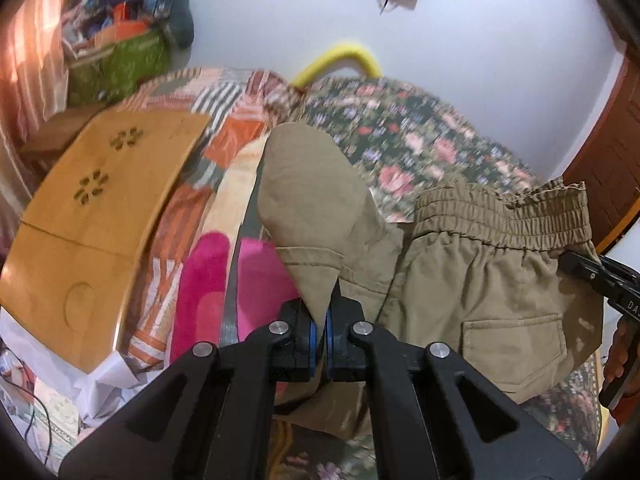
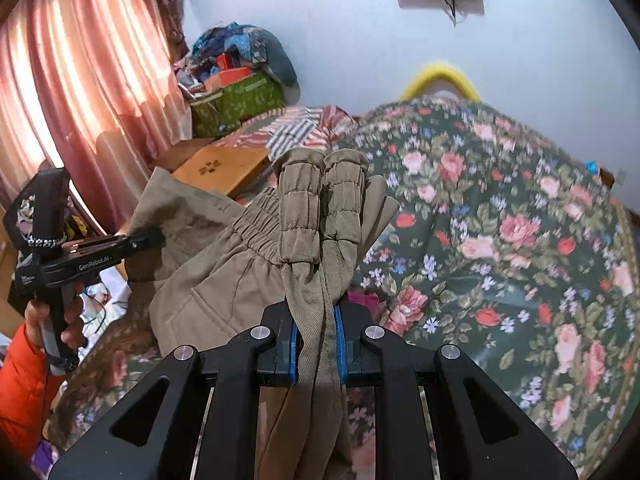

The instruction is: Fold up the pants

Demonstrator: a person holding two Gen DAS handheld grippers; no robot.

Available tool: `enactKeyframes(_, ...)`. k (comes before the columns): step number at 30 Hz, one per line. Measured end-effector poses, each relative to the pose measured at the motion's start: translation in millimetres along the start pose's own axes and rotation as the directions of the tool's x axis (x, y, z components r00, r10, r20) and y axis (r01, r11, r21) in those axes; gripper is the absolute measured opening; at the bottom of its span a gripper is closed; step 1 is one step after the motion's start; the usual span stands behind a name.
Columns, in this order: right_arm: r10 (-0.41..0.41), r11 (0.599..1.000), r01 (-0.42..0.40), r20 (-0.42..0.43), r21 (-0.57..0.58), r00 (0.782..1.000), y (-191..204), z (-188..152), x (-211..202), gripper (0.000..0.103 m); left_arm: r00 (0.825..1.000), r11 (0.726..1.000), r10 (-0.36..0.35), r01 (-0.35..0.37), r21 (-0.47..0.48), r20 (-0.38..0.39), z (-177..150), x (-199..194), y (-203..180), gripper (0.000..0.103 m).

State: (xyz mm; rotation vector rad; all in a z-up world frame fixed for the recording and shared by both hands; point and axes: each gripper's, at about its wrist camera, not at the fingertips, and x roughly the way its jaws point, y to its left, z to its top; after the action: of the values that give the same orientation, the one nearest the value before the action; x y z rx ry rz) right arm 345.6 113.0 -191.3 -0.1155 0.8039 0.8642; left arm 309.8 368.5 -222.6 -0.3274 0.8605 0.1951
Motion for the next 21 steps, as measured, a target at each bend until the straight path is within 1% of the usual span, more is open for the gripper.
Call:
enactKeyframes(3, 0.002, 1.0, 0.0, -0.053, 0.026, 0.999, -10.9, -9.3, 21.7, 0.013, 0.999, 1.0, 0.022, -0.022, -0.012, -0.047, -6.8, 22.6, 7.2, 0.003)
enactKeyframes(5, -0.013, 0.999, 0.016, -0.084, 0.034, 0.996, -15.6, -16.8, 33.7, 0.013, 0.996, 0.999, 0.045, -0.046, -0.014, -0.078, -11.0, 36.8, 13.1, 0.004)
enactKeyframes(6, -0.021, 0.999, 0.025, -0.098, 0.036, 0.995, -18.5, -20.8, 38.5, 0.013, 0.995, 0.999, 0.048, -0.05, -0.019, -0.089, -12.4, 41.3, 16.2, 0.006)
enactKeyframes(9, -0.028, 0.998, 0.036, -0.128, 0.057, 0.991, -28.2, -30.5, 46.3, 0.016, 0.992, 0.997, 0.06, -0.064, -0.037, -0.115, -17.9, 50.5, 23.2, 0.017)
enactKeyframes(11, -0.028, 0.997, 0.037, -0.14, 0.066, 0.99, -32.2, -33.3, 47.6, 0.023, 0.991, 0.997, 0.073, -0.076, -0.02, -0.112, -20.3, 49.3, 22.1, 0.018)
enactKeyframes(12, -0.032, 0.997, 0.042, -0.151, 0.067, 0.988, -32.8, -34.1, 47.0, 0.023, 0.99, 0.996, 0.087, -0.088, -0.001, -0.112, -21.2, 47.9, 20.0, 0.022)
enactKeyframes(13, -0.034, 0.997, 0.045, -0.158, 0.063, 0.987, -32.2, -34.1, 46.0, 0.023, 0.987, 0.994, 0.113, -0.111, 0.023, -0.113, -22.2, 46.0, 17.4, 0.029)
enactKeyframes(15, -0.065, 0.997, 0.072, -0.166, 0.04, 0.984, -29.8, -33.3, 42.3, 0.026, 0.982, 0.987, 0.154, -0.149, 0.054, -0.111, -25.4, 40.0, 14.1, 0.037)
enactKeyframes(16, -0.083, 0.996, 0.089, -0.166, 0.029, 0.983, -28.5, -32.8, 39.7, 0.029, 0.981, 0.986, 0.16, -0.155, 0.054, -0.113, -27.3, 36.2, 13.5, 0.038)
enactKeyframes(18, -0.112, 0.993, 0.115, -0.159, 0.01, 0.981, -25.4, -31.9, 30.6, 0.036, 0.981, 0.988, 0.156, -0.153, 0.039, -0.115, -30.1, 26.5, 14.6, 0.039)
enactKeyframes(19, -0.12, 0.992, 0.122, -0.146, 0.005, 0.982, -23.6, -31.4, 23.6, 0.044, 0.982, 0.988, 0.154, -0.152, 0.03, -0.113, -31.1, 21.3, 14.7, 0.038)
enactKeyframes(20, -0.127, 0.992, 0.128, -0.13, 0.004, 0.983, -21.9, -30.8, 16.4, 0.047, 0.983, 0.988, 0.151, -0.15, 0.022, -0.106, -31.9, 13.0, 13.5, 0.038)
enactKeyframes(21, -0.132, 0.991, 0.133, -0.109, 0.002, 0.985, -18.9, -29.5, 5.4, 0.047, 0.983, 0.988, 0.152, -0.151, 0.02, -0.098, -31.9, 6.1, 11.6, 0.038)
